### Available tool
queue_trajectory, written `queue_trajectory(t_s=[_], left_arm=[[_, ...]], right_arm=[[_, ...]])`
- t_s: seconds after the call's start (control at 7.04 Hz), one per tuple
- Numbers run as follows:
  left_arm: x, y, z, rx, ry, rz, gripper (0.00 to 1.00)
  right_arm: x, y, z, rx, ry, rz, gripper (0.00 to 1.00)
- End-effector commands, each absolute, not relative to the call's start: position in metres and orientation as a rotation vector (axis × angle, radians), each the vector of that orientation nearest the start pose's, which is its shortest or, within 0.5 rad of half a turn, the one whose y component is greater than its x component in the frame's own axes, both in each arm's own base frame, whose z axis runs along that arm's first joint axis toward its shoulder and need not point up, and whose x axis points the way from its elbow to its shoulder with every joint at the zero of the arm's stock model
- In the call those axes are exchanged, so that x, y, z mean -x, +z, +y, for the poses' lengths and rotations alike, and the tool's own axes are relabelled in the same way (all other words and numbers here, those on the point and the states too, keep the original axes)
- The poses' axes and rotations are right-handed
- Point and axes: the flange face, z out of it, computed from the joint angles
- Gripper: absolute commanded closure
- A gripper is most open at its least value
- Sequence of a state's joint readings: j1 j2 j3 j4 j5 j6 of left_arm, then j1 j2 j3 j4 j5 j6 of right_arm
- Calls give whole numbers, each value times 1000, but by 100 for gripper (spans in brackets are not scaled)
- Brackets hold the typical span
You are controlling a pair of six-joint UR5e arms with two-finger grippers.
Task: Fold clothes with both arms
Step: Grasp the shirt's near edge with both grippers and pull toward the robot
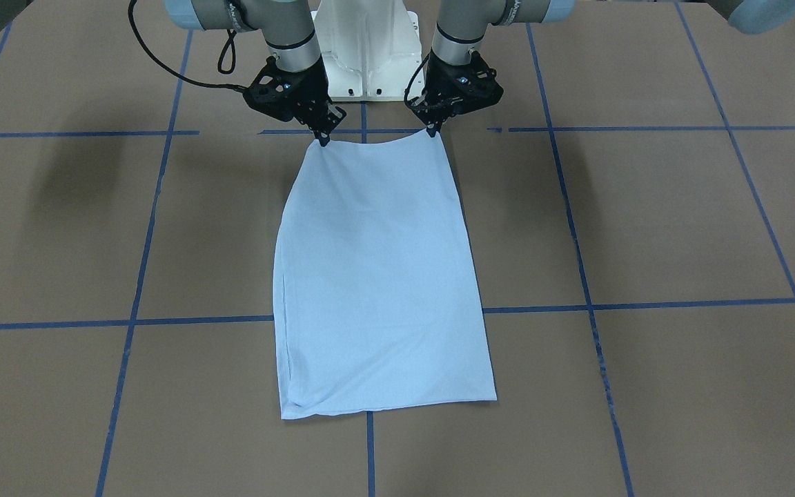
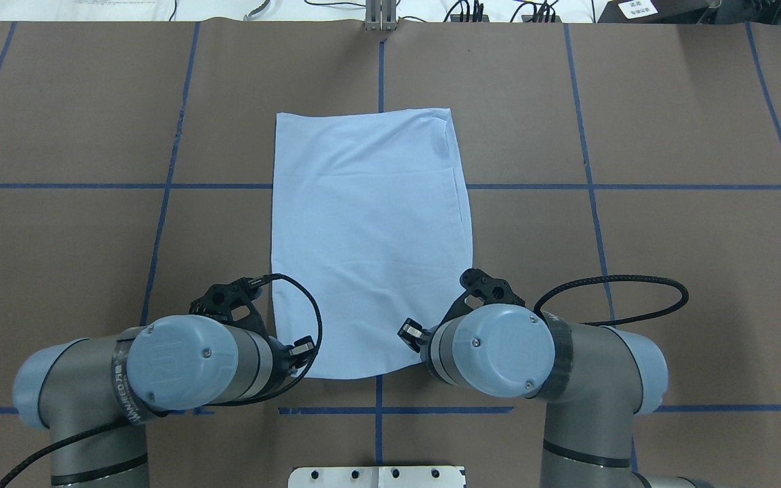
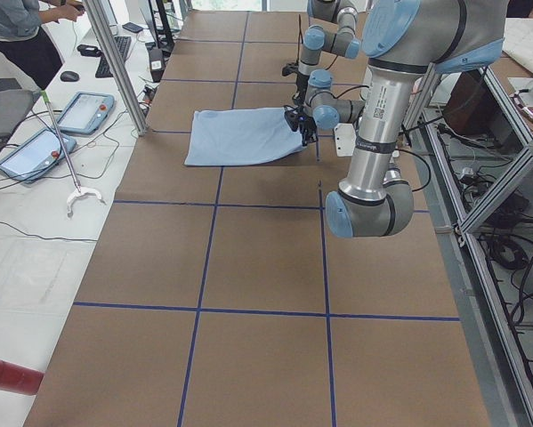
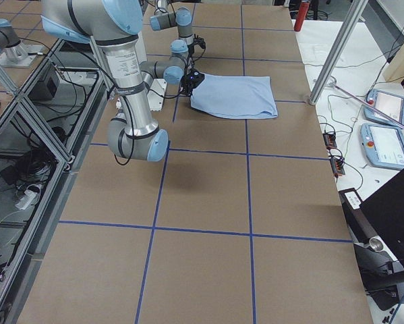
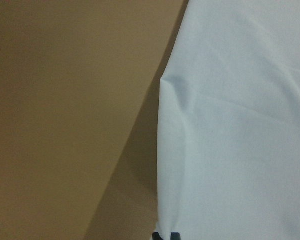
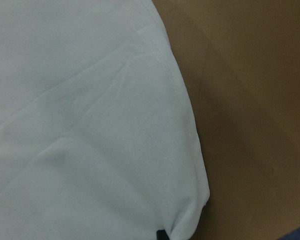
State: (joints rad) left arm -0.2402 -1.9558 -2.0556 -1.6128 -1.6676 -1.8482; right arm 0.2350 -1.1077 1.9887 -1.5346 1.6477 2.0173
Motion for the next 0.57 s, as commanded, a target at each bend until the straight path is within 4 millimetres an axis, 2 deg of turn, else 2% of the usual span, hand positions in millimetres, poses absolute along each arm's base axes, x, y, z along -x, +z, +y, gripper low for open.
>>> queue_trajectory(t_s=[0.0,0.14,0.28,0.43], left_arm=[[-485,227,-202,152,-374,908,100],[-467,211,-182,171,-350,902,100],[-457,203,-176,187,-361,903,100],[-464,200,-174,193,-352,905,100]], right_arm=[[517,208,-208,217,519,-962,100],[517,204,-195,232,497,-971,100],[517,208,-193,233,492,-964,100],[522,208,-193,231,486,-963,100]])
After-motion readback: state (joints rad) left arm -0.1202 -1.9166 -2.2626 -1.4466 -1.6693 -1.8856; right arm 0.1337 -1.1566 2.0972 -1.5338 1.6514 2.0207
